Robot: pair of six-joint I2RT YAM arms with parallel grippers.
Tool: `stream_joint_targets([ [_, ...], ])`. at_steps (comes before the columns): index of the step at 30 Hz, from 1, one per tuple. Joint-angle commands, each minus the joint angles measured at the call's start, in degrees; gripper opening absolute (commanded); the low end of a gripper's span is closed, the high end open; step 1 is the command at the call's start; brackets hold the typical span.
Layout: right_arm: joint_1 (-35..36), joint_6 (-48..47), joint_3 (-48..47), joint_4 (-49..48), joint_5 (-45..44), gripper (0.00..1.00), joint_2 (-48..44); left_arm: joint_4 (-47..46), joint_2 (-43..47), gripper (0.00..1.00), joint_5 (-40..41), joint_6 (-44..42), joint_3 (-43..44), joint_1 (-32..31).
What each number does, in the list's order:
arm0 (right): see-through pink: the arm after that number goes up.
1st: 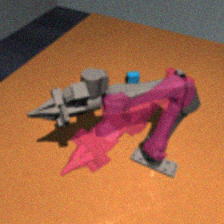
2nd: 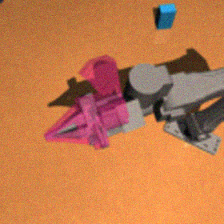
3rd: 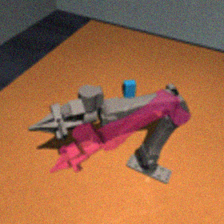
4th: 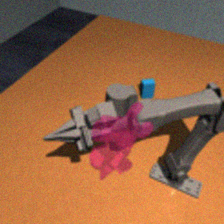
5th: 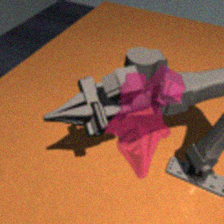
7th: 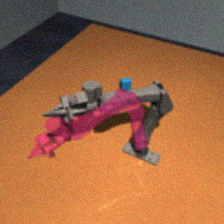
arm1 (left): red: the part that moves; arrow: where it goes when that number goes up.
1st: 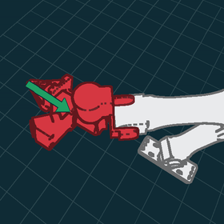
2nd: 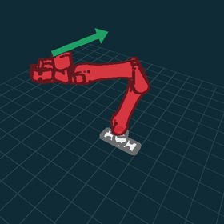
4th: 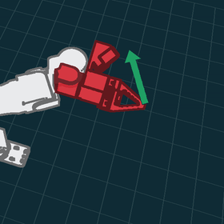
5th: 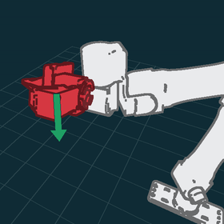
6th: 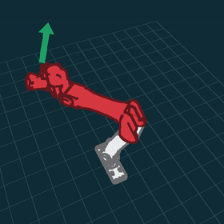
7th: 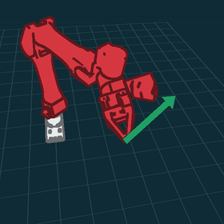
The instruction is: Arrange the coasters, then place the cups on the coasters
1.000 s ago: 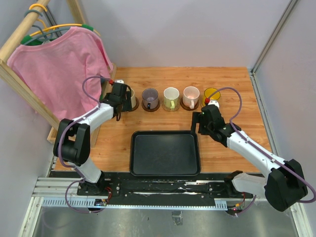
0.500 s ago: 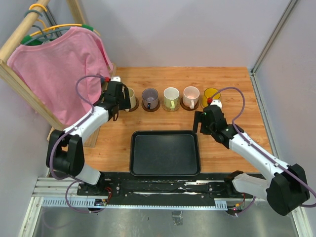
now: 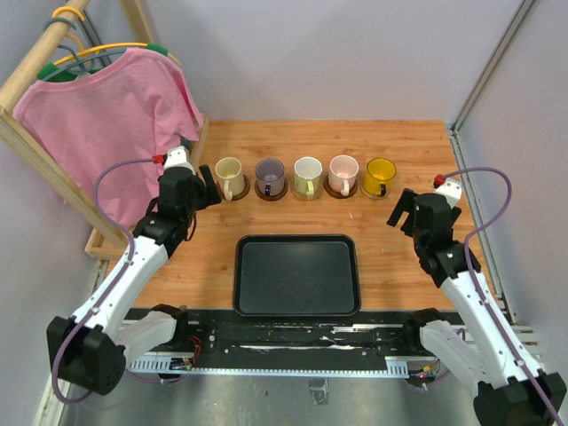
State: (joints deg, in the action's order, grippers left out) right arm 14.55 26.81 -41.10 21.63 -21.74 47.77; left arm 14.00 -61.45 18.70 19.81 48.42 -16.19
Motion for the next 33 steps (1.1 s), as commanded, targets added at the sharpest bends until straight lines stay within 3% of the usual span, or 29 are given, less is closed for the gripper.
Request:
stream_joint_targets([
  [1, -1.58, 0.21, 2.42, 2.27, -8.74, 0.91, -7.40, 0.43, 6.82, 0.80, 1.73, 1.76, -2.43, 0.41],
  [5, -1.63, 0.16, 3.56, 3.04, -13.13, 0.94, -14.62, 2.15, 10.36, 0.86, 1.90, 2.19, -3.82, 0.44],
  [9, -1.68, -1.22, 3.65, 3.56, -16.47, 0.98, -19.00, 4.33, 12.44, 0.99, 1.34, 3.46, -4.74, 0.37],
  [15, -1.66, -1.25, 1.89, 6.28, -17.61, 0.98, -17.86, 9.17, 12.99, 1.00, 2.65, 7.88, -3.82, 0.40],
  [33, -1.64, -0.26, 1.73, 5.55, -15.16, 0.98, -14.73, 11.10, 15.86, 1.00, 8.58, 9.87, -7.12, 0.40],
])
